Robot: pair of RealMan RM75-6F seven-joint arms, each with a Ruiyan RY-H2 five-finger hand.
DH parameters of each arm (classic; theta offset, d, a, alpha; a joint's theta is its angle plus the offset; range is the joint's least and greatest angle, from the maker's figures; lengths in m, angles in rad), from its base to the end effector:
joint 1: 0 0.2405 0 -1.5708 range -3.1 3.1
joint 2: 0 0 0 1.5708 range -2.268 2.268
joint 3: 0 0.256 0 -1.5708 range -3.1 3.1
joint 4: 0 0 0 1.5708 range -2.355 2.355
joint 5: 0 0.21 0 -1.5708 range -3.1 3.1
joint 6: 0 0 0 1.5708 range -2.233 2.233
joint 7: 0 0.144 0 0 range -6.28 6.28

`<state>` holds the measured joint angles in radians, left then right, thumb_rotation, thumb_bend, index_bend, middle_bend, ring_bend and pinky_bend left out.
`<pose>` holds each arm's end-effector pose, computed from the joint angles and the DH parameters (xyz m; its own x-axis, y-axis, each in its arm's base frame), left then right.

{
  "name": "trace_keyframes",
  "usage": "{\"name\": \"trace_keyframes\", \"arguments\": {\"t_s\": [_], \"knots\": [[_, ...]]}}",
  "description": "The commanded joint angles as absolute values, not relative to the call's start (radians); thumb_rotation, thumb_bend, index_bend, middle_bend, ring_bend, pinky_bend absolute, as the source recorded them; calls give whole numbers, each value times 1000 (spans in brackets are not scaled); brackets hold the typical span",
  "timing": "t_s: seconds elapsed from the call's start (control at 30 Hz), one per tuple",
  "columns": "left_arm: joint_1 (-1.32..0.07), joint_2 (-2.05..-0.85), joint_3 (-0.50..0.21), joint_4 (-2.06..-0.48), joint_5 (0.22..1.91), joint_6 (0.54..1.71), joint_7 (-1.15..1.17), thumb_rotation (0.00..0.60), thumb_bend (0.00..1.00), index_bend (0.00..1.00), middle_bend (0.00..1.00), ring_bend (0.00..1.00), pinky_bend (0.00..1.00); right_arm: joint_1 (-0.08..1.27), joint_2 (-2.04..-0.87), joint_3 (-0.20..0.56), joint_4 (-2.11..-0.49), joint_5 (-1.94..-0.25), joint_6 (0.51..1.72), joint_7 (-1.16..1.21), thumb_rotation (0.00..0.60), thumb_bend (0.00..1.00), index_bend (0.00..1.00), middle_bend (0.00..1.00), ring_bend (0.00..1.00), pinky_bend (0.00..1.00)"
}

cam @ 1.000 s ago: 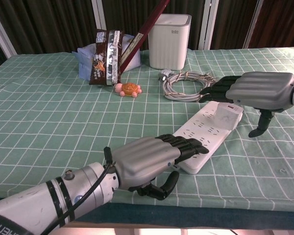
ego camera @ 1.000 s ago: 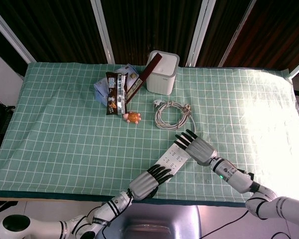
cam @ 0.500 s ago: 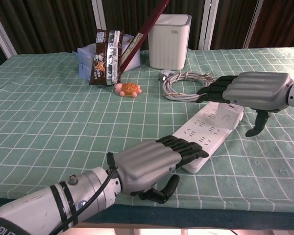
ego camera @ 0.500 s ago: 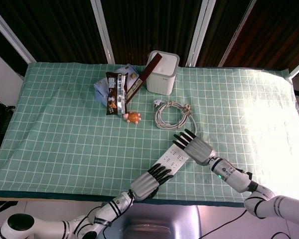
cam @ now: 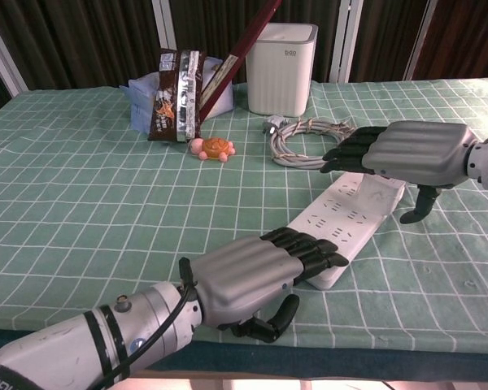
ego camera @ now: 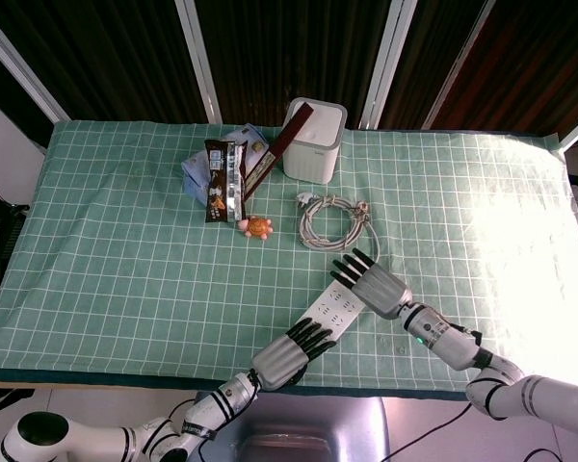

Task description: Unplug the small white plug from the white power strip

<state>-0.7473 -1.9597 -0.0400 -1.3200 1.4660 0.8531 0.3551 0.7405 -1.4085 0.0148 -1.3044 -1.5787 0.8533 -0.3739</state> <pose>-0.0713 0.2289 -0.1557 0.5504 0.3414 0.7619 0.6482 -0.7499 -0.1322 -0.2031 -0.3385 0.0060 0.8699 -0.0185 0.4929 -0.3769 -0.6696 0.6400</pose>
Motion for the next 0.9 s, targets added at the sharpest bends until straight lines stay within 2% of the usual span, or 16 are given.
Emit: {"name": "trace_keyframes", "arguments": {"t_s": [0.03, 0.2, 0.53, 0.7, 0.9], "knots": [[-748, -1960, -36, -1318, 1466, 855, 356, 550, 764, 0, 0, 0, 79, 743, -1420, 9, -1285, -1591, 866, -367, 600, 319, 243, 167, 0, 126], [-751, -1960, -35, -1317, 1463, 857, 357, 545, 763, 0, 0, 0, 79, 745, -1434, 2, -1261, -1601, 876, -354, 600, 358, 289, 208, 32, 152], [-754, -1962, -29, -1307, 1458, 860, 354, 544, 764, 0, 0, 0, 79, 747, -1445, -12, -1246, -1613, 888, -326, 600, 358, 298, 214, 45, 178], [-756, -1965, -26, -1305, 1459, 861, 356, 547, 764, 0, 0, 0, 79, 747, -1450, -13, -1236, -1617, 901, -318, 600, 377, 347, 253, 100, 258], [-758, -1966, -20, -1302, 1460, 862, 360, 546, 763, 0, 0, 0, 79, 747, -1447, -14, -1241, -1616, 906, -315, 600, 469, 441, 295, 173, 349]]}}
